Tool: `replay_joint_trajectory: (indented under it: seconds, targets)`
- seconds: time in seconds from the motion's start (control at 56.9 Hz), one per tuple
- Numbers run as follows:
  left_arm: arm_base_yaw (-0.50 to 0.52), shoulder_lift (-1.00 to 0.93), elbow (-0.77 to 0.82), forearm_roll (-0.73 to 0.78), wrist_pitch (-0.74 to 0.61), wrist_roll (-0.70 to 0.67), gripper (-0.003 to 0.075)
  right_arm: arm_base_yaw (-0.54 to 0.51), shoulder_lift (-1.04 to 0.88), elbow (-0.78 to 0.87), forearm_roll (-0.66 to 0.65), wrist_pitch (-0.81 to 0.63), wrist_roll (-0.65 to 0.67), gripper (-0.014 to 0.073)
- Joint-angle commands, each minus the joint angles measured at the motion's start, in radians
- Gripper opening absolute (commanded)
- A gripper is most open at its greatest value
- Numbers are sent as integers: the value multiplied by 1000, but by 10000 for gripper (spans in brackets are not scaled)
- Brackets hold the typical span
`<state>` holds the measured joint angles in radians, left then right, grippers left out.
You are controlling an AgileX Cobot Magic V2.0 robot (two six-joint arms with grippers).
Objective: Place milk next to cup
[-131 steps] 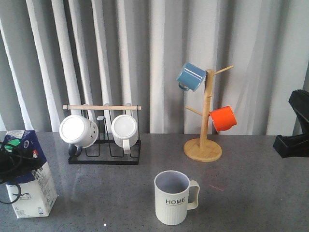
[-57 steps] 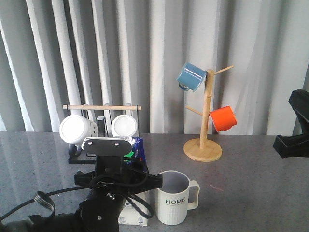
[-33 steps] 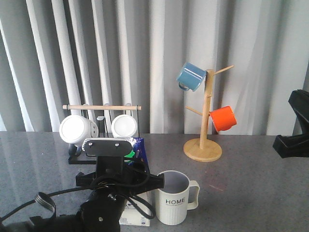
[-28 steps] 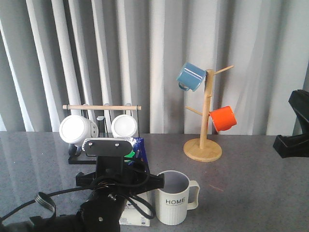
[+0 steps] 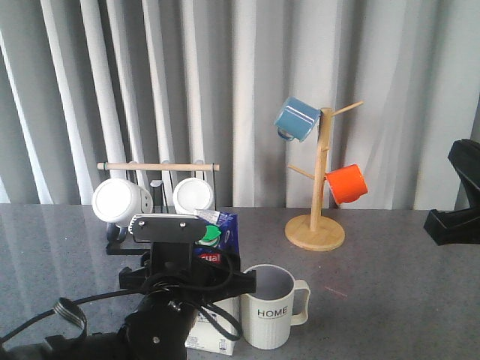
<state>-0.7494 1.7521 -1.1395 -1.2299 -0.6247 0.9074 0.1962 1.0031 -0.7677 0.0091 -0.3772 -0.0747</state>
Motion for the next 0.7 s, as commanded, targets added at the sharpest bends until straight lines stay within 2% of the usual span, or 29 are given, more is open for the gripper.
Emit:
replay_joint_trajectory:
  seconds: [0.0, 0.193, 0.299, 0.369, 0.404, 0.439, 0.509, 0.527, 0.685]
  targets:
    - [-8, -68, -31, 37, -26, 18, 736, -4, -14, -31, -2, -71, -6, -8]
    - [-10, -168, -31, 40, -20, 24, 718, -4, -14, -31, -2, -71, -6, -8]
    - [-10, -253, -31, 68, -9, 25, 646, -4, -14, -31, -2, -71, -6, -8]
    - [-10, -307, -31, 94, -1, 38, 526, -4, -14, -31, -2, -71, -6, -8]
    - [-10, -333, -31, 100, 9, 46, 438, -4, -14, -31, -2, -71, -6, -8]
    - [-10, -358, -31, 100, 22, 50, 326, -4, -14, -31, -2, -71, -6, -8]
    - [-10, -406, -31, 98, 45, 53, 19, -4, -14, -31, -2, -71, -6, -8]
    - [-10, -414, -31, 98, 48, 60, -8, -4, -14, -31, -2, -71, -6, -8]
    - [-9, -464, -28, 90, -11, 76, -8, -4, -14, -31, -2, -71, -6, -8]
